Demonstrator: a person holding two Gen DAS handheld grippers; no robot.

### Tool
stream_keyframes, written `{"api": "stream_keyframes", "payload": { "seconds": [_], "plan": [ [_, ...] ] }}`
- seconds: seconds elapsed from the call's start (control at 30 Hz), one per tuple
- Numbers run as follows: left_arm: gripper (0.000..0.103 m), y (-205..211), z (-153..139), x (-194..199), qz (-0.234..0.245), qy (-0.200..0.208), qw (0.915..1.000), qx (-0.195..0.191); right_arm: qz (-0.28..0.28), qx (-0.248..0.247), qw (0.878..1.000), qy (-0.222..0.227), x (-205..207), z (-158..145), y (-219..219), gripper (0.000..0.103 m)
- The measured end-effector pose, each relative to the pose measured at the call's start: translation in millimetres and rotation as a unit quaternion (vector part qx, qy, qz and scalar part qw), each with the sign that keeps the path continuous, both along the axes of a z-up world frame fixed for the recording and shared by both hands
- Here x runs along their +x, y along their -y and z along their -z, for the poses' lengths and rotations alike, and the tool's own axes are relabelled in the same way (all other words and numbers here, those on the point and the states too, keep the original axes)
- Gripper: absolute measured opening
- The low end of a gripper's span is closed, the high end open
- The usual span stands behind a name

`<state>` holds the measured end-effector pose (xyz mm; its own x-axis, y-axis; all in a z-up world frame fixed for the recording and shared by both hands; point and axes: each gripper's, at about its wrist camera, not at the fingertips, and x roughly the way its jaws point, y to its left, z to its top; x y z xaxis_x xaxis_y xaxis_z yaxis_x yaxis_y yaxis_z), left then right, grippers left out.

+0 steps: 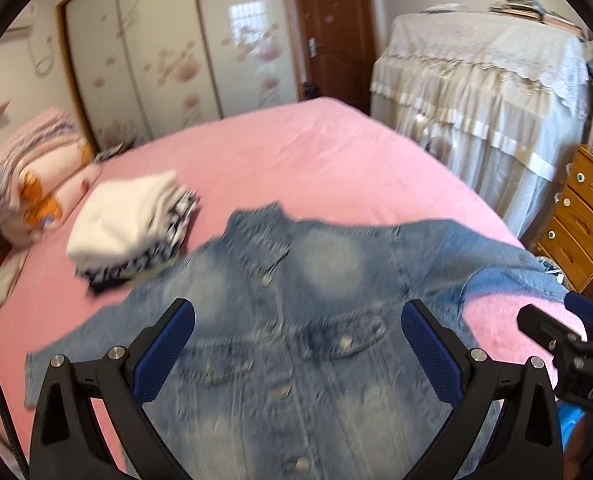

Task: Fold large clothes
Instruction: 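Reach the right tool to the jacket sleeve cuff and grasp it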

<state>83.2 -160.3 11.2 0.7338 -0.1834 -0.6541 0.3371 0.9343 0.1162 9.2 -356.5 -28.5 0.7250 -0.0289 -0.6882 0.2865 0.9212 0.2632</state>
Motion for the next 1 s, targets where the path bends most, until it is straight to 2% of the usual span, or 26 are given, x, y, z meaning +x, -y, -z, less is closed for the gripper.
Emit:
{"api": "stream_keyframes", "payload": {
  "seconds": [0.17,0.3,0.37,0.63,0.8,0.9,0.93,1.0],
  "plan": [
    [0.103,35.3,7.3,27.4,0.044,0.003,0.9982,-0.040,0.062,-0.007,0.998,-0.002,10.1,7.1,48.8,0.102],
    [0.103,64.7,29.8,47.9,0.055,-0.027,0.9964,-0.058,0.114,0.023,0.993,-0.014,14.9,29.9,96.3,0.102],
    [0.103,85.9,47.6,58.3,0.074,-0.052,0.9944,-0.055,0.140,0.045,0.989,-0.021,13.3,45.8,120.4,0.102],
    [0.103,143.2,113.5,72.0,0.088,-0.080,0.9929,-0.010,0.230,0.114,0.965,-0.056,-8.6,114.2,187.5,0.102],
    [0.101,170.0,148.7,86.9,0.085,-0.122,0.9887,0.017,0.281,0.166,0.943,-0.066,-15.1,147.3,227.6,0.098],
    [0.101,179.2,157.5,89.1,0.080,-0.113,0.9899,0.032,0.311,0.224,0.922,-0.060,-20.2,165.8,250.3,0.098],
    [0.101,180.8,157.0,88.8,0.080,-0.112,0.9900,0.032,0.321,0.254,0.911,-0.049,-23.1,171.9,259.5,0.098],
    [0.101,185.3,159.7,91.6,0.080,-0.119,0.9892,0.029,0.337,0.284,0.897,-0.031,-27.2,176.1,270.0,0.098]
  ]
}}
